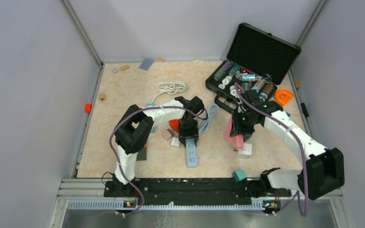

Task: Insert the plug
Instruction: Move the socket to the center of the board.

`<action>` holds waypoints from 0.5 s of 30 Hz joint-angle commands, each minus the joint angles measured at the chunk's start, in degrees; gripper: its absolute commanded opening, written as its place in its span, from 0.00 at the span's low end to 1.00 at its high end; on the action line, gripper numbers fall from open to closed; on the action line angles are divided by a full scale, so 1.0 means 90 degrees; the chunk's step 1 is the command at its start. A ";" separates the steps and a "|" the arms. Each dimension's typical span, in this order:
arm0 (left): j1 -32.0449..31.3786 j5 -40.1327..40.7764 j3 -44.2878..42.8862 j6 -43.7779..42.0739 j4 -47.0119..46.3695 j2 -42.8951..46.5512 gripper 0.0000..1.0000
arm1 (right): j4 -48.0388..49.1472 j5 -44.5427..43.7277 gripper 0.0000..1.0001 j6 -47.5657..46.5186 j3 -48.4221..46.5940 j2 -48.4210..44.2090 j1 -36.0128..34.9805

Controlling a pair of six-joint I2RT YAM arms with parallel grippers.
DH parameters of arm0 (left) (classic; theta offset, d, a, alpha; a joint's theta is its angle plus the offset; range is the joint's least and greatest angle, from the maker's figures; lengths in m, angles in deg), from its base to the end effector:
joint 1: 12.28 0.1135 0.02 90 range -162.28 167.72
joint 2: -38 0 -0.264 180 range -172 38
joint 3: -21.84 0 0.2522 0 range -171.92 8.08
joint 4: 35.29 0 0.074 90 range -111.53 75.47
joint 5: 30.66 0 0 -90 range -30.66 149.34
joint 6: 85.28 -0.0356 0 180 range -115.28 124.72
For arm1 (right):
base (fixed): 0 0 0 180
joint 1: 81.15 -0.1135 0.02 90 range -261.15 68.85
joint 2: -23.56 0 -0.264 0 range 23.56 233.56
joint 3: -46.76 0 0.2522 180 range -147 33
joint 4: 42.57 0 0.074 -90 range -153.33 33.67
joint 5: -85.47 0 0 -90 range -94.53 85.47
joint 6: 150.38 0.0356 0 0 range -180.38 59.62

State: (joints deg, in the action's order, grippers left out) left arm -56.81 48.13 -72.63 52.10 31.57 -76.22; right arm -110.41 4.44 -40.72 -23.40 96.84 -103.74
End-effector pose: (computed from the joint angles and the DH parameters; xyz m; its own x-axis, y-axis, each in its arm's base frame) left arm 0.2604 -0.2659 0.1603 -0.9941 -0.0346 0.1028 -0.0523 0.9832 -0.1749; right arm 0.2116 0.0940 0.2494 -0.9653 -0.0417 -0.2576 -0.1079 0.9626 0.2486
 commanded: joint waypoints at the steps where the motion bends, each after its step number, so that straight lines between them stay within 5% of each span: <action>1: 0.0241 0.0647 -0.0609 -0.0282 -0.0451 -0.0200 0.27 | 0.0680 0.0292 0.00 0.0219 -0.0123 -0.0523 0.0220; 2: 0.0263 0.0612 -0.0652 -0.0312 -0.0468 -0.0219 0.34 | 0.0799 0.0518 0.00 0.0231 -0.0031 -0.0576 0.0302; 4: 0.0303 0.0473 -0.0679 -0.0371 -0.0591 -0.0185 0.64 | 0.0972 0.1247 0.00 0.0314 0.0103 -0.0665 0.0497; 6: 0.0358 0.0358 -0.0608 -0.0408 -0.0765 -0.0057 0.79 | 0.1140 0.1830 0.00 0.0419 0.0204 -0.0710 0.0640; 12: 0.0982 -0.0641 0.0401 -0.0214 -0.2134 0.0733 0.98 | 0.1543 0.2739 0.00 0.0375 0.0388 -0.0672 0.0651; 15: 0.1529 -0.0989 0.0976 -0.0077 -0.2742 0.1158 0.99 | 0.1667 0.3010 0.00 0.0320 0.0473 -0.0560 0.0652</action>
State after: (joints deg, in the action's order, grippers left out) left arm -48.75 44.62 -69.02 50.02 17.89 -72.19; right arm -100.25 24.20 -37.81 -19.45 91.98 -98.10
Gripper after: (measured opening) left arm 0.983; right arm 0.340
